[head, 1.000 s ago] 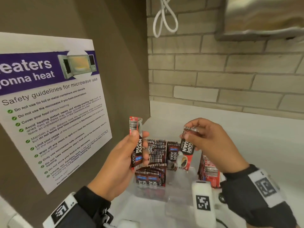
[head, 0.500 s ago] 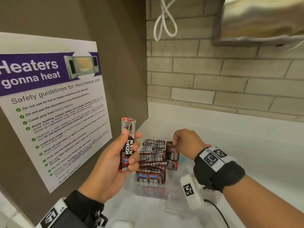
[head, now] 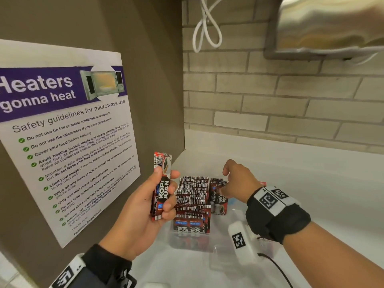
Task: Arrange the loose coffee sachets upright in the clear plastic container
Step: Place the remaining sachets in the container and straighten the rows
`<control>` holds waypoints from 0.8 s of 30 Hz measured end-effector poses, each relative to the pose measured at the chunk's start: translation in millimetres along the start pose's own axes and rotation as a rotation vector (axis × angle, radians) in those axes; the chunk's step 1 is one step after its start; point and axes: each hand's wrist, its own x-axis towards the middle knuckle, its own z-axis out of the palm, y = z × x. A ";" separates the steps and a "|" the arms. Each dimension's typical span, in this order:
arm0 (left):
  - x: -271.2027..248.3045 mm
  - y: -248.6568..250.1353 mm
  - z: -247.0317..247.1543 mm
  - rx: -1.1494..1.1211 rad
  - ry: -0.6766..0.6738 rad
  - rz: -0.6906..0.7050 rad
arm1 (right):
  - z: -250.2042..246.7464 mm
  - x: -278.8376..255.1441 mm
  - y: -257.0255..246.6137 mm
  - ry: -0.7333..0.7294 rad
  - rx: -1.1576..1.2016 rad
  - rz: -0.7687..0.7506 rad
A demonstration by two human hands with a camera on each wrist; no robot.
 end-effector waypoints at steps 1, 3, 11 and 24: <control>0.5 -0.6 -0.3 -0.001 0.001 -0.001 | -0.8 -1.2 1.2 0.001 0.022 0.006; 1.1 -1.3 -0.6 0.000 0.008 -0.001 | -4.8 -4.5 4.3 0.014 0.063 0.014; 4.2 -2.9 -10.8 -0.027 -0.021 0.026 | -10.3 -33.5 7.3 -0.042 1.064 0.363; -5.2 -7.2 -13.5 0.082 0.024 0.042 | 25.3 -16.8 15.9 -0.236 0.406 0.431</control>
